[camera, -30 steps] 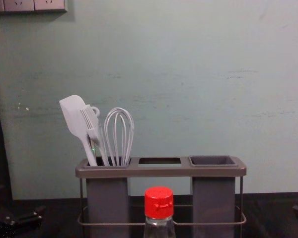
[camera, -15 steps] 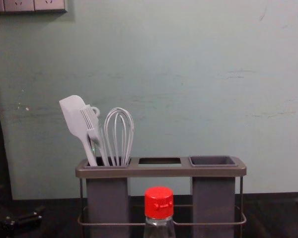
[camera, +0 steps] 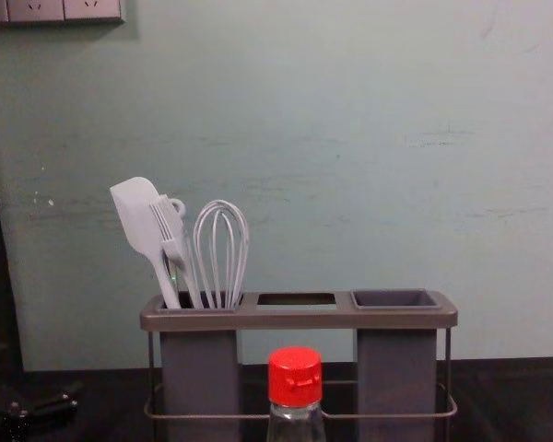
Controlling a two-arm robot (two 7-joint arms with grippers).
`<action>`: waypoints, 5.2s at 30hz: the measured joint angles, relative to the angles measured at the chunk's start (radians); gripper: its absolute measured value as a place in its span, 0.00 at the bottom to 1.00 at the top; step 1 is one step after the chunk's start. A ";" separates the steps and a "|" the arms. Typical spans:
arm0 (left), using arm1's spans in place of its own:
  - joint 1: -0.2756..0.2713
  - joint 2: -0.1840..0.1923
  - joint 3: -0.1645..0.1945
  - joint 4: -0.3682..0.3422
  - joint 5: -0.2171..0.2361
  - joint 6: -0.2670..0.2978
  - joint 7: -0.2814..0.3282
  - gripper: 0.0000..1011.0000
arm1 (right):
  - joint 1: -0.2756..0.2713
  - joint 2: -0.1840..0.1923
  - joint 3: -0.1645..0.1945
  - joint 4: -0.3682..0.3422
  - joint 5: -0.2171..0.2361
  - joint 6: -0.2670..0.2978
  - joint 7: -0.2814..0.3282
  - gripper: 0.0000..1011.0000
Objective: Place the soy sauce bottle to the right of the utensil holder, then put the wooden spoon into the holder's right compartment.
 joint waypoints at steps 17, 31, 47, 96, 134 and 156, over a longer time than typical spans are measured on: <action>0.000 0.000 0.000 0.000 0.000 0.000 0.000 1.00 | -0.175 0.094 0.078 -0.148 0.297 -0.048 0.353 0.99; 0.000 0.000 0.000 0.000 0.000 0.000 0.000 1.00 | -0.010 -0.013 -0.060 -0.119 0.223 0.067 0.457 0.99; 0.000 0.000 0.000 0.000 0.000 0.000 0.000 1.00 | 0.117 -0.095 -0.155 -0.089 0.140 0.161 0.512 0.99; 0.000 0.000 0.000 0.000 0.000 0.000 0.000 1.00 | 0.228 -0.193 -0.237 0.003 0.076 0.175 0.509 0.85; 0.000 0.000 0.000 0.000 0.000 0.000 0.000 1.00 | 0.055 -0.049 -0.118 -0.214 0.136 0.174 0.464 0.39; 0.000 0.000 0.000 0.000 0.000 0.000 0.000 1.00 | -0.140 0.031 0.206 -0.202 0.222 0.151 0.334 0.39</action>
